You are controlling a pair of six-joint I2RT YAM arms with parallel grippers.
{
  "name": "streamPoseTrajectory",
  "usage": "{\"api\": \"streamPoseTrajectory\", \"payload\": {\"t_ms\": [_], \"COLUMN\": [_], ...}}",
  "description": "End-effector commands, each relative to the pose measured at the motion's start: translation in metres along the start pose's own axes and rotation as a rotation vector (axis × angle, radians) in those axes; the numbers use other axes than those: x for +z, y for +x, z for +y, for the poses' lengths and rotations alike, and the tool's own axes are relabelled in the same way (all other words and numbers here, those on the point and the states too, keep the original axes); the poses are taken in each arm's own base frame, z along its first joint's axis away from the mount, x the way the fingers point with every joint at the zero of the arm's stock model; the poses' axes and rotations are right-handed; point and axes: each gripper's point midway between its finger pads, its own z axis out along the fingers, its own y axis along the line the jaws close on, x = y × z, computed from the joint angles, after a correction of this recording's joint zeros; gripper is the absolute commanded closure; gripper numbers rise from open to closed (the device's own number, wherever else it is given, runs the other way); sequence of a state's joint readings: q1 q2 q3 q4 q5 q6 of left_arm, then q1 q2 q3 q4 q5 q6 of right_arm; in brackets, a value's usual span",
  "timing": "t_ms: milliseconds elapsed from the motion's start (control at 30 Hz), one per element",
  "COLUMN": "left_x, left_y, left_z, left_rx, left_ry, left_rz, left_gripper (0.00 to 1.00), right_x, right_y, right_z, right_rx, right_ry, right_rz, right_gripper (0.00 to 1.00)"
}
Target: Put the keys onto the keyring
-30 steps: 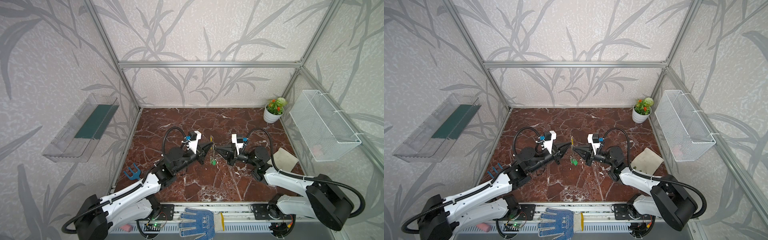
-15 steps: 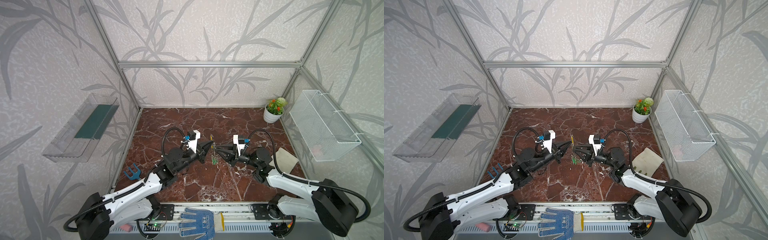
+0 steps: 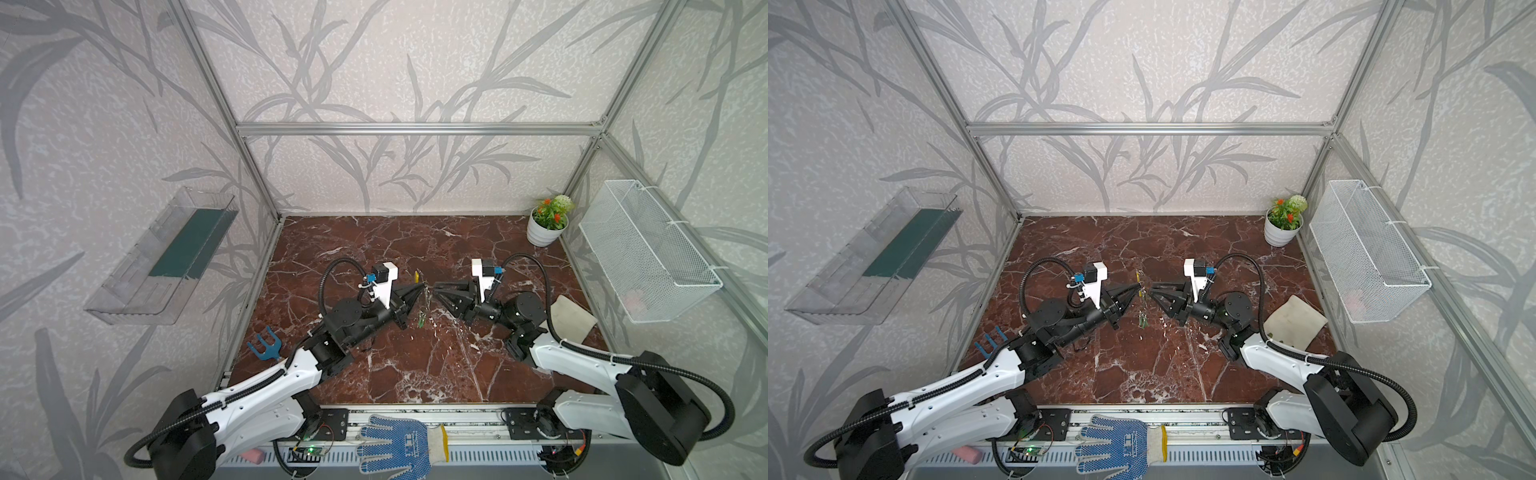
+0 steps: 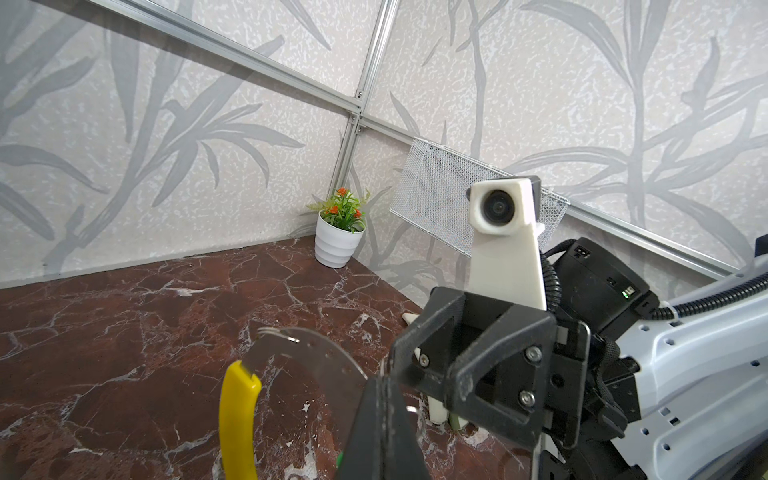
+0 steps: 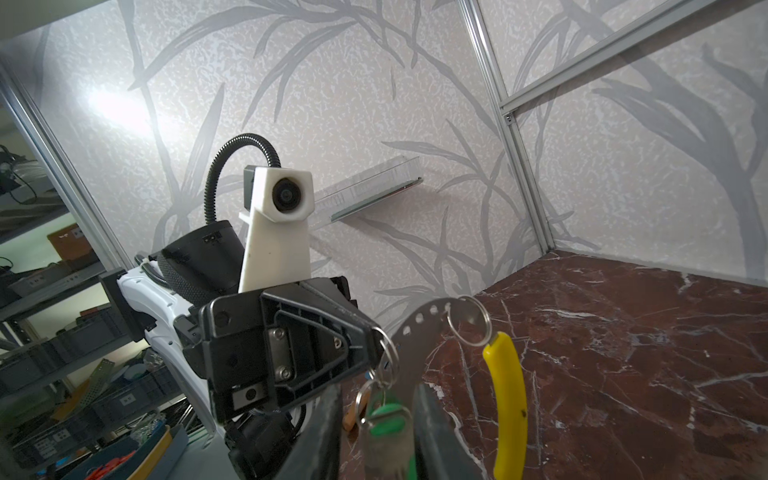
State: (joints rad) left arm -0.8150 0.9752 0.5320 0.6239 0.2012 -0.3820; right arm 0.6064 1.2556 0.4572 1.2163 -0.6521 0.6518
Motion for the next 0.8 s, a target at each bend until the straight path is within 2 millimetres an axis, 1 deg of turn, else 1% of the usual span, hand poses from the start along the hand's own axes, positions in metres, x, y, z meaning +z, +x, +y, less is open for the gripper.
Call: {"api": "streamPoseTrajectory", "payload": {"t_ms": [0,67,167,233,400,533,633,700,767], "left_x": [-0.005,-0.005,-0.006,-0.007,-0.006,-0.005,-0.004,-0.003,-0.003], "left_y": [-0.018,-0.018,-0.019,-0.022,-0.021,-0.02,-0.02,-0.019,-0.019], "left_z": [-0.013,-0.014,-0.016,-0.018,-0.019,-0.018,-0.017,-0.016,-0.016], "left_rx": [-0.006,-0.009,-0.012,-0.013,-0.014,-0.014,-0.011,-0.009,-0.009], "left_ry": [0.058,0.064,0.072,0.079,0.084,0.081,0.075,0.073,0.072], "left_rz": [-0.06,-0.06,-0.063,-0.068,-0.061,-0.056,-0.057,-0.055,-0.052], "left_gripper": [1.0,1.0,1.0,1.0,1.0,1.0,1.0,1.0,1.0], "right_x": [0.007,0.009,0.013,0.013,0.014,0.016,0.016,0.016,0.016], "right_y": [-0.018,-0.018,-0.013,-0.011,-0.009,-0.009,-0.009,-0.009,-0.009], "right_z": [0.012,0.012,0.01,0.009,0.008,0.013,0.016,0.018,0.018], "right_rx": [0.027,0.046,0.074,0.08,0.091,0.092,0.091,0.089,0.086], "right_ry": [-0.071,-0.088,-0.1,-0.107,-0.121,-0.144,-0.161,-0.17,-0.173], "right_rz": [-0.04,-0.042,-0.023,-0.024,-0.02,-0.006,0.004,0.01,0.013], "right_gripper": [0.71,0.73,0.78,0.79,0.85,0.86,0.91,0.99,1.0]}}
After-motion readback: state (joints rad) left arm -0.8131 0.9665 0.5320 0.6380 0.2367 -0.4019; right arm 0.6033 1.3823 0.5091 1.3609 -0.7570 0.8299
